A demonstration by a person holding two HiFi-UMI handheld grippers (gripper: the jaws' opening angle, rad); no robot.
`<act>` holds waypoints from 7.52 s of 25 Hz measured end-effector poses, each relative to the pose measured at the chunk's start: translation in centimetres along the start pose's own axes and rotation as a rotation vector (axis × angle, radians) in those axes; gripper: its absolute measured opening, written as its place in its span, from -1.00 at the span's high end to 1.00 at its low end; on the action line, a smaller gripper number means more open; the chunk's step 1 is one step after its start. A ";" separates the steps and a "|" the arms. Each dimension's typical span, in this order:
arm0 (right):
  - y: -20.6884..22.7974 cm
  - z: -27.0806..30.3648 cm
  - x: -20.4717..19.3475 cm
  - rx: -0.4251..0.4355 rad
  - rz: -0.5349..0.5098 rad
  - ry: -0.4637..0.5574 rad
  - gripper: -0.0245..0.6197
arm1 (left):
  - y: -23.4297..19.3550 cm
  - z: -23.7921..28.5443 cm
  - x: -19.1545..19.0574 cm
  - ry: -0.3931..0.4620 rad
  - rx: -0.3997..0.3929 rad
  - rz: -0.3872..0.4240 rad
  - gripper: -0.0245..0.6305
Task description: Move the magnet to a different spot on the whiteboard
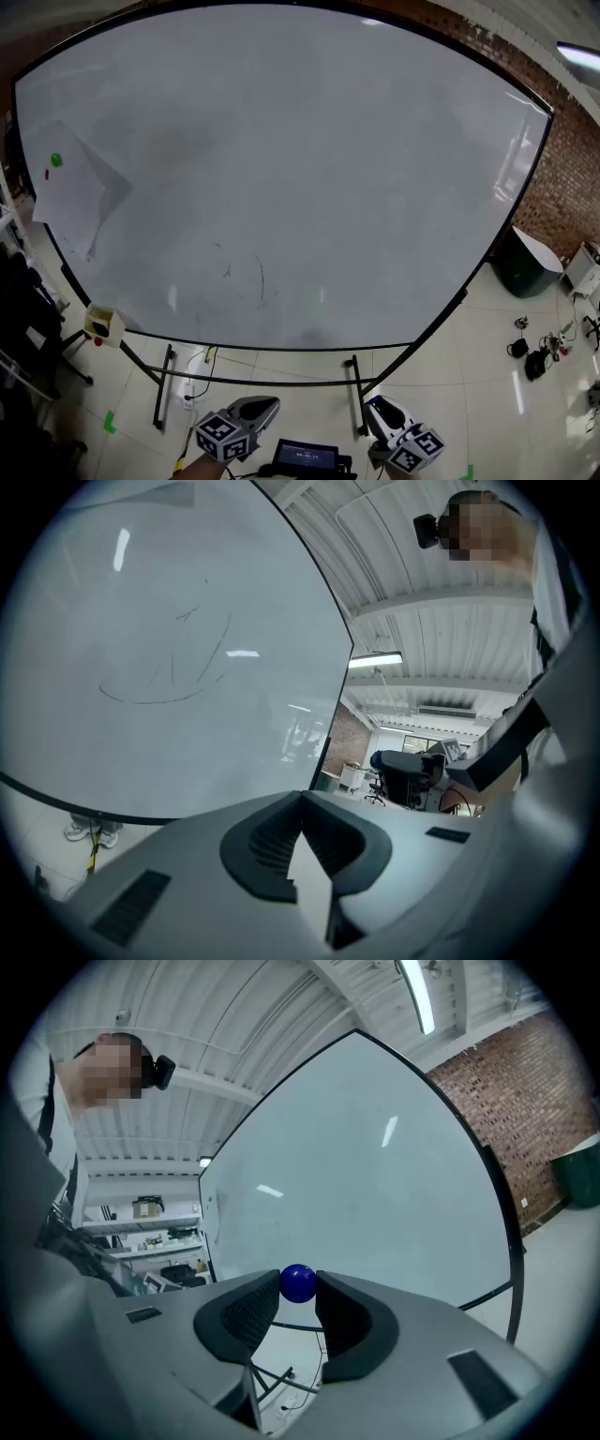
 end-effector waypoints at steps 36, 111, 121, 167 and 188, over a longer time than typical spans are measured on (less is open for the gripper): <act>1.8 18.9 12.9 0.033 -0.942 -0.052 0.47 | -8.3 -2.8 1.5 0.068 0.296 -0.018 0.83; 0.6 17.6 16.0 -0.125 -1.411 -0.230 0.50 | -8.4 -4.8 1.6 0.079 0.271 0.054 0.83; -1.2 11.3 14.0 -0.195 -1.260 -0.214 0.71 | -5.7 -6.1 0.8 0.050 0.177 0.073 0.83; 1.6 -7.9 -0.8 0.129 -0.100 -0.169 0.84 | 9.9 2.5 -1.7 -0.031 0.075 0.068 0.83; 4.7 -13.7 1.2 0.293 -0.057 -0.122 0.84 | 20.1 7.6 -4.9 -0.016 0.094 0.080 0.83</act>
Point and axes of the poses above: the fingertips, and each gripper's own axes: z forward along the fingers, y to its right, x out of its top, the point moved 3 cm from there along -z, backward along the fingers, and after that the axes turned 5 degrees about y, right-handed, at the moved point
